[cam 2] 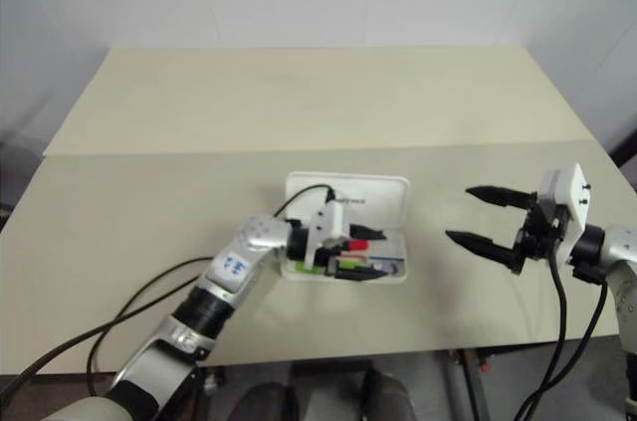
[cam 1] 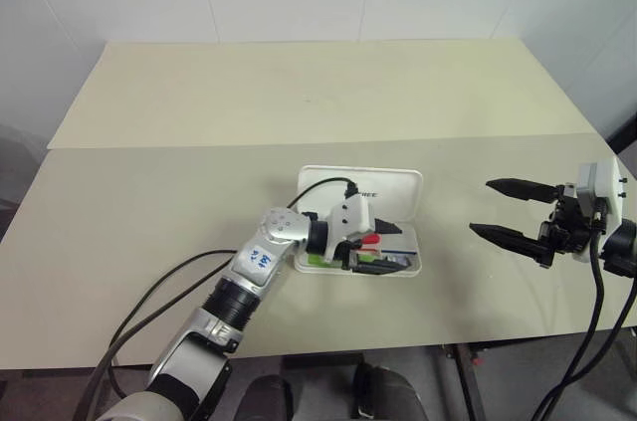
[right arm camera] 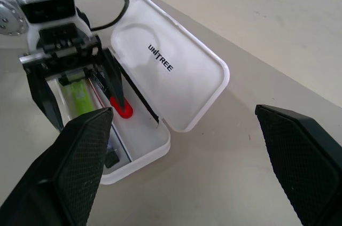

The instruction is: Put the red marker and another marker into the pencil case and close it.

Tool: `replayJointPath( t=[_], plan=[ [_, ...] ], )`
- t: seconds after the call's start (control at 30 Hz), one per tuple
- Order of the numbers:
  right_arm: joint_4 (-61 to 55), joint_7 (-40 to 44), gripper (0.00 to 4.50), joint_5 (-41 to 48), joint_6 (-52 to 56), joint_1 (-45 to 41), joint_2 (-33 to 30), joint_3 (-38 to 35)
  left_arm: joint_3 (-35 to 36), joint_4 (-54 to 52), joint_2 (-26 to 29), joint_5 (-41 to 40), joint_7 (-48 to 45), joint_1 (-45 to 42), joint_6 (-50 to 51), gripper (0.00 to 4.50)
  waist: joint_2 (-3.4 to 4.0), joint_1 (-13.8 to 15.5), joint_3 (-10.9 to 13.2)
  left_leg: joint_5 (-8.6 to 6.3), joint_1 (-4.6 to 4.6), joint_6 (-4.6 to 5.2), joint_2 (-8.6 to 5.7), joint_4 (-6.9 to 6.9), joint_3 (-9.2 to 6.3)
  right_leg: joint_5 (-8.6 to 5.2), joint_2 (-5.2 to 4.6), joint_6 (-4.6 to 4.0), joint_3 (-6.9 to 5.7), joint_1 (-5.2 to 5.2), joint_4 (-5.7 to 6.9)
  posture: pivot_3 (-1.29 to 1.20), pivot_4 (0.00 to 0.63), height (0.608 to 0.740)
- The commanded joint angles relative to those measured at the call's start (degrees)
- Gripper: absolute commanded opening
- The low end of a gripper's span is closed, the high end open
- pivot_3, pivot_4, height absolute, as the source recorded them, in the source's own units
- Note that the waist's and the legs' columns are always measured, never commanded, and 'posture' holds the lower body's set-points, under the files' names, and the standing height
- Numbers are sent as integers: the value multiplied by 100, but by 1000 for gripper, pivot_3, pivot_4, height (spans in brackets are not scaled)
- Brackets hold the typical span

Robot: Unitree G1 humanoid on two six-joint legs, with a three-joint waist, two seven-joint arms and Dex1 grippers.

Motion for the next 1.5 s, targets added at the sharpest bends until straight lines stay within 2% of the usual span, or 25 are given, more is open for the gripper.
replayJointPath(
  t=[0.03, 0.23, 0.37, 0.57, 0.67, 0.8, 1.07, 1.27, 1.4, 1.5],
  plan=[
    [127, 88, 4500, 3, -152, -175, 48, 23, 269, -656, 175, -271, 54, 236, 191, 3293, 0, 4, 0, 0, 0, 0, 0, 0, 0, 0, 0, 0, 0, 0, 0, 0, 150, 740],
    [498, 426, 4500, -67, -470, -541, 121, 229, 849, -1765, 898, -572, 196, 1011, 448, 3293, 1, -7, 0, 0, 0, 0, 2, 0, 0, 0, 1, 0, 2, -1, 1, 0, 150, 740],
    [731, 941, 4500, -159, -650, -719, 31, 475, 1547, -2373, 1388, -928, 331, 1607, 575, 2044, 1, -9, 0, 0, 0, 0, 2, 5, -5, 0, -1, 0, 3, 2, 2, 0, 150, 740],
    [1168, 1376, 4500, -340, -918, -1047, 18, 699, 2292, -2331, 1882, -845, 703, 1964, 273, 39, 2, 1, 1, 0, -1, 0, 0, 3, -6, 0, -3, 0, 2, 2, 1, 0, 150, 740],
    [1351, 1480, 4500, -432, -1052, -1217, 68, 796, 2649, -1935, 2003, -561, 1168, 1805, -46, 39, 1, -15, 1, 0, 1, 0, 0, 3, -5, 0, -1, 0, 3, 2, 2, 0, 150, 740],
    [1463, 1530, 4500, -468, -1113, -1291, 71, 866, 2678, -1642, 1945, -456, 1538, 1591, -152, 39, 2, 3, 1, 0, -1, 0, 2, -1, -6, 0, 0, 0, -2, 1, 3, 0, 150, 740],
    [1719, 1549, 4500, -601, -1291, -1485, 101, 922, 2181, -429, 1416, -88, 2181, 643, 92, 39, 0, 0, 0, 0, -1, 0, -4, 0, 0, 1, 0, 3, -2, 2, 2, 0, 150, 740],
    [1584, 1389, 4500, -586, -1244, -1441, 171, 893, 1694, -49, 1007, -86, 1911, 188, -18, 39, -2, -12, 1, 0, -2, 0, -4, -1, 7, 2, 2, 4, -2, 0, 0, 0, 150, 740],
    [1517, 1328, 4500, -561, -1212, -1379, 173, 871, 1693, -248, 1031, -346, 1452, 242, -220, 39, -2, -12, 1, 0, 0, -1, -2, -3, 8, 2, 3, 4, -2, -1, 0, 0, 150, 740],
    [1408, 1251, 4500, -516, -1182, -1361, 210, 861, 1644, -330, 1259, -319, 1025, 413, -553, 39, -2, -13, 1, 0, -2, -1, -2, -1, 8, 2, 2, 4, -1, -1, 0, 0, 150, 740]
  ],
)
